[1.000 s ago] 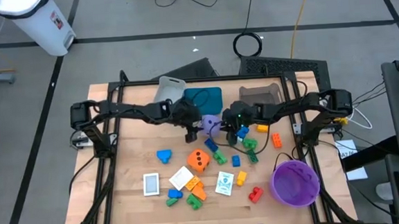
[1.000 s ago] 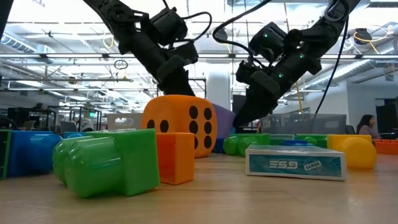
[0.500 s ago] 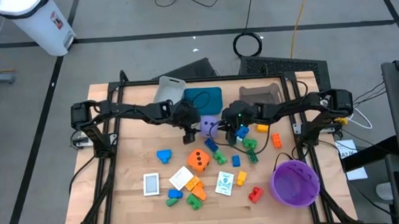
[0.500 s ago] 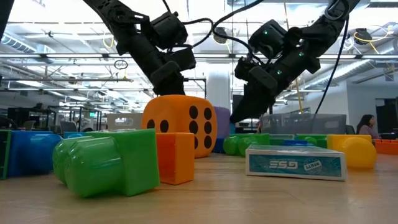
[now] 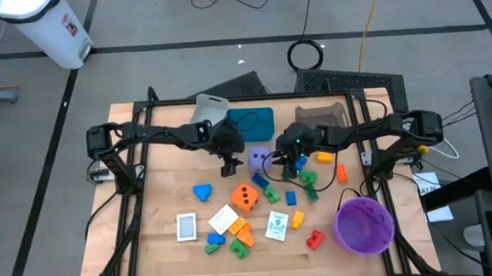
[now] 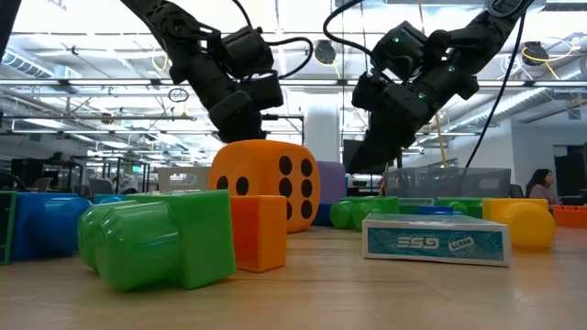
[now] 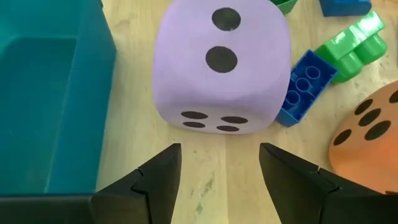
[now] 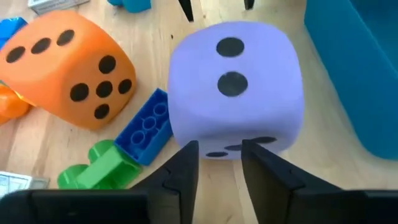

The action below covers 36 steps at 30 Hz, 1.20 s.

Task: Pick & Place Toys
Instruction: Put the purple dice into the blue bin

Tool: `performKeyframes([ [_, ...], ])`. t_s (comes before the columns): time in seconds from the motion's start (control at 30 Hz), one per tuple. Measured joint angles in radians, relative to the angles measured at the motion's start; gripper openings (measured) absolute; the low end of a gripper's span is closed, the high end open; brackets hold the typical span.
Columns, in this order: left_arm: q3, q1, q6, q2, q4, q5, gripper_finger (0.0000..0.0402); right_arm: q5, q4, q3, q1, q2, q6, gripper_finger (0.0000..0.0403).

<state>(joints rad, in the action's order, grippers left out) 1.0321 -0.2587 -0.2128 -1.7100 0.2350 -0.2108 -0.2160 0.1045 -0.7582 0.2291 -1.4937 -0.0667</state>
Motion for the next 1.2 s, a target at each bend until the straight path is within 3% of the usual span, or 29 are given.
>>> performKeyframes([
  [0.27, 0.000, 0.000, -0.081, 0.000, -0.002, -0.011, 0.0223, 0.046, -0.016, 0.001, 0.000, -0.005, 0.033, 0.0174],
  [0.57, -0.002, -0.002, -0.125, -0.008, -0.049, -0.022, 0.0223, 0.062, -0.011, 0.002, 0.000, -0.005, 0.070, 0.0208],
  [1.2, -0.002, -0.020, -0.100, -0.056, -0.130, -0.053, 0.0223, 0.085, 0.001, 0.003, 0.010, -0.032, 0.113, 0.0201],
])
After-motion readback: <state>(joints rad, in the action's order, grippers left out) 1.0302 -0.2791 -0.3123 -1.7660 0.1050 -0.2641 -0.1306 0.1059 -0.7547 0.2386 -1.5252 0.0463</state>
